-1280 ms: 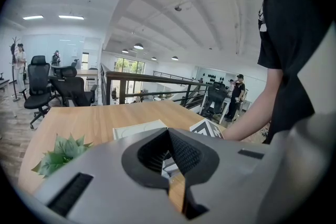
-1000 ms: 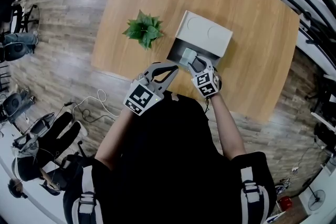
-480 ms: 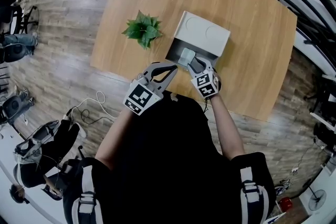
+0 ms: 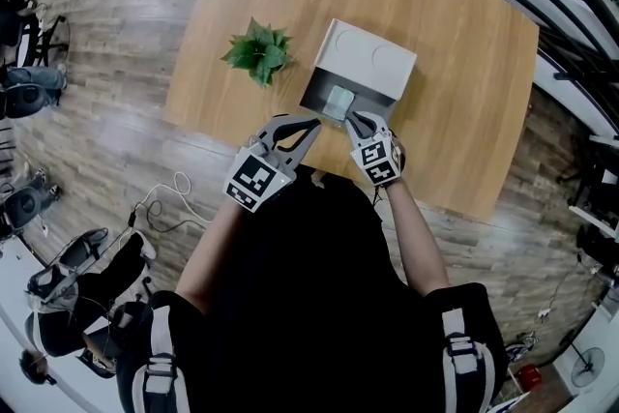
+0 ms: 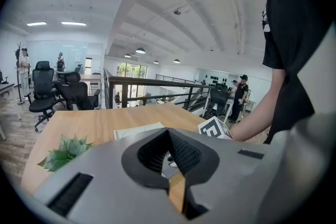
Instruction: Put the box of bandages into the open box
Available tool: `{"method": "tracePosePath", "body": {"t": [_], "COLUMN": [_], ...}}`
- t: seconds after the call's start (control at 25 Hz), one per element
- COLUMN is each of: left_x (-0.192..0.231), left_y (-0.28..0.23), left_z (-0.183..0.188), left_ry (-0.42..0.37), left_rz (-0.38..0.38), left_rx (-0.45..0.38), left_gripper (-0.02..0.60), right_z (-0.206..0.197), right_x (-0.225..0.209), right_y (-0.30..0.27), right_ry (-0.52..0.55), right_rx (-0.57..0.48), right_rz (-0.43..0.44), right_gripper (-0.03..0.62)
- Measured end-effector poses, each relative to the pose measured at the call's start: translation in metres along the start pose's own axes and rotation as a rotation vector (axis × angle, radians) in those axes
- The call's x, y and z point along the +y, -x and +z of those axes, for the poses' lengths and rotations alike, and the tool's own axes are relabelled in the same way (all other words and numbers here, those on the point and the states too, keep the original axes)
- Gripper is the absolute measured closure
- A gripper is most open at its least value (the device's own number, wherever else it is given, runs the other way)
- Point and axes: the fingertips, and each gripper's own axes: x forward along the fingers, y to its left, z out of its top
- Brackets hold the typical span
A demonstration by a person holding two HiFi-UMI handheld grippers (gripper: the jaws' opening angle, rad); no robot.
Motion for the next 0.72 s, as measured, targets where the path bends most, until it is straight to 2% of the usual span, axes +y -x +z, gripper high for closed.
{"method": "tracePosePath", "body": {"t": [0.28, 0.48, 0.72], "left_x": [-0.01, -0.013, -0.017], "left_y": [0.005, 0.007, 0.011], "left_z": [0.001, -0.005, -0.019], "left_ry": [-0.004, -0.002, 0.008], "left_rz": [0.014, 0.029, 0.055], "left_rx": [-0.012, -0.013, 0.002], "left_gripper": [0.558, 0.558, 0.558], "right_z": [0.0, 0.011, 0.031], "right_x": [0.006, 0.014, 0.02], "right_y": [0.019, 0.036, 0.064], "right_ry": [-0.01, -0.111, -0.068], "right_rx": [-0.042, -0.132, -0.194], "right_rz": [-0.016, 0.039, 0.043], "right_gripper": [0.563, 0.569, 0.569]}}
